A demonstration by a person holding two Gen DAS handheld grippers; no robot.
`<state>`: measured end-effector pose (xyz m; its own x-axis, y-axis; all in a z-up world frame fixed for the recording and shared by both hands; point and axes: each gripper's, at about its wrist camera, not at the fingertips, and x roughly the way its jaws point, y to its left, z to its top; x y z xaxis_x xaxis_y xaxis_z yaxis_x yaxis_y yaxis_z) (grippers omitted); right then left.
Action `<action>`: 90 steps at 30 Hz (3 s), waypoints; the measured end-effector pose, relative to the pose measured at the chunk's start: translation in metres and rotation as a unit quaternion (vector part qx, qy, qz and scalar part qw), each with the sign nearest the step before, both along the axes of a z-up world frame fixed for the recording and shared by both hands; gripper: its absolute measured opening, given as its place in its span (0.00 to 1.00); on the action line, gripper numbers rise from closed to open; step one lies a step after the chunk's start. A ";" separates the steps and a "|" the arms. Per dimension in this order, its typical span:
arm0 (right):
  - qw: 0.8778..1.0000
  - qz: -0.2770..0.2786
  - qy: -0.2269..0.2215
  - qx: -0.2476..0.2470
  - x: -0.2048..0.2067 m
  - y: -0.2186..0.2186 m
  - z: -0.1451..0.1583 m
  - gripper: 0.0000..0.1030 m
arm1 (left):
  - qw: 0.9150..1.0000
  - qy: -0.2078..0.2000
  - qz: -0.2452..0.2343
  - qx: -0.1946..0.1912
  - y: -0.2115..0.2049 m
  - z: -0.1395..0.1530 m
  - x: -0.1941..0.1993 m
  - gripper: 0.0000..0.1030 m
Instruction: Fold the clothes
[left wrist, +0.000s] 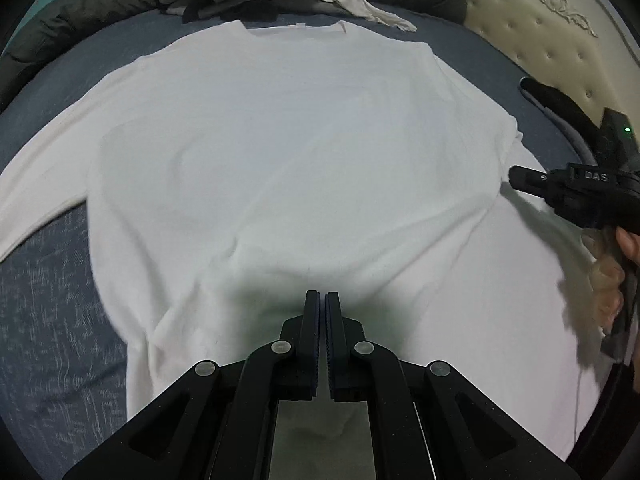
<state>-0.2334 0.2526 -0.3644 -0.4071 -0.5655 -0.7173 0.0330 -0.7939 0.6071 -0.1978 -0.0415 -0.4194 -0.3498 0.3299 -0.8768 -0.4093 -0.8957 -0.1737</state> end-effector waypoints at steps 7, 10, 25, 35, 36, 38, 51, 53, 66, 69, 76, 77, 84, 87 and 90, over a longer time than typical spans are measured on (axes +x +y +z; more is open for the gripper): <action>1.000 0.003 0.012 -0.009 0.000 -0.005 0.010 0.04 | 1.000 -0.010 -0.021 0.010 -0.002 0.009 0.025 0.22; 1.000 0.000 0.015 -0.013 0.000 -0.004 0.013 0.04 | 0.999 -0.010 -0.038 -0.005 0.006 0.003 0.032 0.24; 1.000 0.001 0.014 -0.015 0.000 -0.005 0.013 0.04 | 0.998 -0.017 -0.052 -0.006 -0.010 0.007 0.048 0.04; 0.999 0.039 0.033 -0.018 0.002 -0.027 0.018 0.04 | 0.999 -0.038 -0.009 0.034 -0.032 0.012 0.044 0.22; 0.998 0.046 0.031 -0.019 0.002 -0.031 0.016 0.04 | 0.999 -0.034 0.005 0.035 -0.038 0.013 0.042 0.23; 0.998 0.058 0.026 -0.019 0.003 -0.038 0.013 0.04 | 0.999 -0.025 0.029 0.036 -0.046 0.012 0.038 0.23; 0.997 0.078 0.008 -0.012 0.003 -0.054 0.002 0.04 | 0.987 0.006 0.150 0.064 -0.100 0.015 0.019 0.25; 0.997 0.074 0.015 -0.019 0.002 -0.053 0.007 0.04 | 0.982 0.007 0.177 0.068 -0.121 0.019 0.014 0.32; 0.996 0.074 0.034 -0.023 -0.005 -0.049 0.014 0.04 | 0.906 0.010 0.416 0.072 -0.349 0.027 -0.011 0.46; 0.996 0.078 0.034 -0.020 -0.006 -0.054 0.012 0.04 | 0.885 0.008 0.457 0.086 -0.394 0.023 -0.012 0.47; 0.996 0.084 0.043 -0.005 -0.006 -0.061 0.009 0.04 | 0.849 0.018 0.515 0.120 -0.459 0.012 -0.018 0.47; 0.996 0.083 0.045 -0.003 -0.006 -0.061 0.009 0.04 | 0.844 0.020 0.521 0.123 -0.465 0.011 -0.020 0.47; 0.995 0.088 0.053 0.002 -0.007 -0.067 0.010 0.04 | 0.810 0.043 0.561 0.167 -0.504 0.007 -0.017 0.48; 0.994 0.092 0.053 0.003 -0.008 -0.070 0.008 0.04 | 0.797 0.049 0.573 0.186 -0.516 0.002 -0.016 0.48; 0.995 0.090 0.053 0.006 -0.008 -0.069 0.007 0.04 | 0.791 0.057 0.578 0.192 -0.523 0.001 -0.014 0.48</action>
